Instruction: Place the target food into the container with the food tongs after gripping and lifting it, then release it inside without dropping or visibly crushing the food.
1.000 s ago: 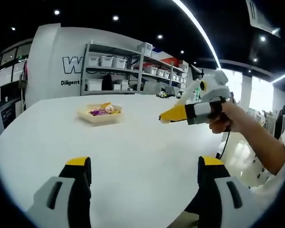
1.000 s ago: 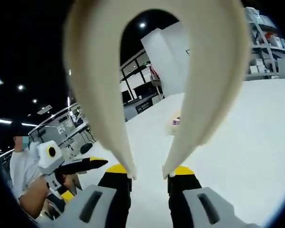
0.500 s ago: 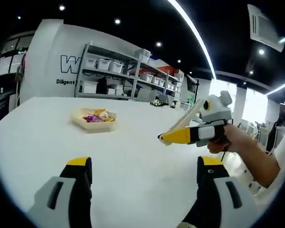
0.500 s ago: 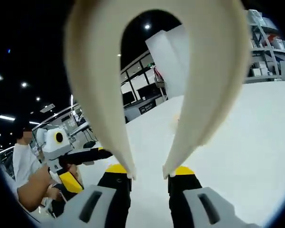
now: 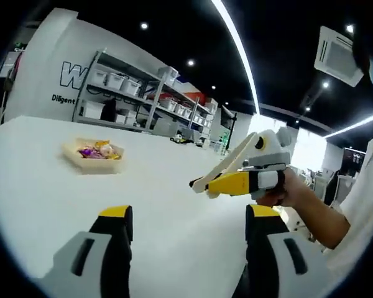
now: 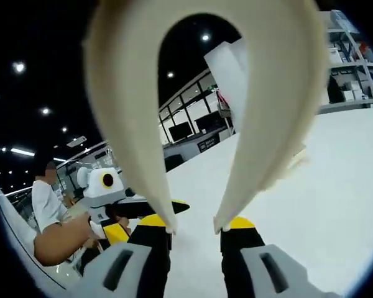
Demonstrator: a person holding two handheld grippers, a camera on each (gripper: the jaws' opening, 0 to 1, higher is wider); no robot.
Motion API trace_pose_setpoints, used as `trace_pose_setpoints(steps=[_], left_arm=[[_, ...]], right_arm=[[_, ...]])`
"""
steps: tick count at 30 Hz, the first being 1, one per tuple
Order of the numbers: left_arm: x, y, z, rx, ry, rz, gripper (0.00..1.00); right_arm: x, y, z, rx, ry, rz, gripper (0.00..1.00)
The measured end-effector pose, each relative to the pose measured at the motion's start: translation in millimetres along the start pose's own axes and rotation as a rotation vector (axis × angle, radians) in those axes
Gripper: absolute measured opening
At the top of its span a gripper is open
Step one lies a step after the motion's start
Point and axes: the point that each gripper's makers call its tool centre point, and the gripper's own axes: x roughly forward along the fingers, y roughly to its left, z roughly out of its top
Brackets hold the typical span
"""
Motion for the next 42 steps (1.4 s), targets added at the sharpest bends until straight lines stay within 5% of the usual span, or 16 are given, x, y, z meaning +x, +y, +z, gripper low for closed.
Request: trace_pose_setpoints(steps=[6,9,12,21,23,42], left_arm=[[8.3,-11.0,1.4,-0.041,-0.021,-0.08,0.66],[10.7,-25.8,13.4,-0.076,-0.094,-0.179,0.55],[12.5,-31.7,17.2,-0.102,-0.102,-0.233,0.45],[12.3,-40.1,21.6,-0.133,-0.126,-0.304,0.37],[10.3,-42.1,27.2,-0.202,-0.157,-0.324,0.37],[0.3,-59.6,40.8,-0.215,-0.193,-0.462,0.15]], right_arm=[[-6.0,7.6,11.4,0.046,-0.04,0.047,0.25],[-6.3,13.7,17.7,0.081,-0.07,0.094,0.26],[-6.3,16.9,18.2,0.111,-0.075,0.118,0.25],[-10.0,23.7,22.0,0.115,-0.094,0.156,0.26],[-11.4,25.1,22.6,0.118,-0.096,0.167,0.26],[-19.1,39.6,29.1,0.188,-0.127,0.261,0.25]])
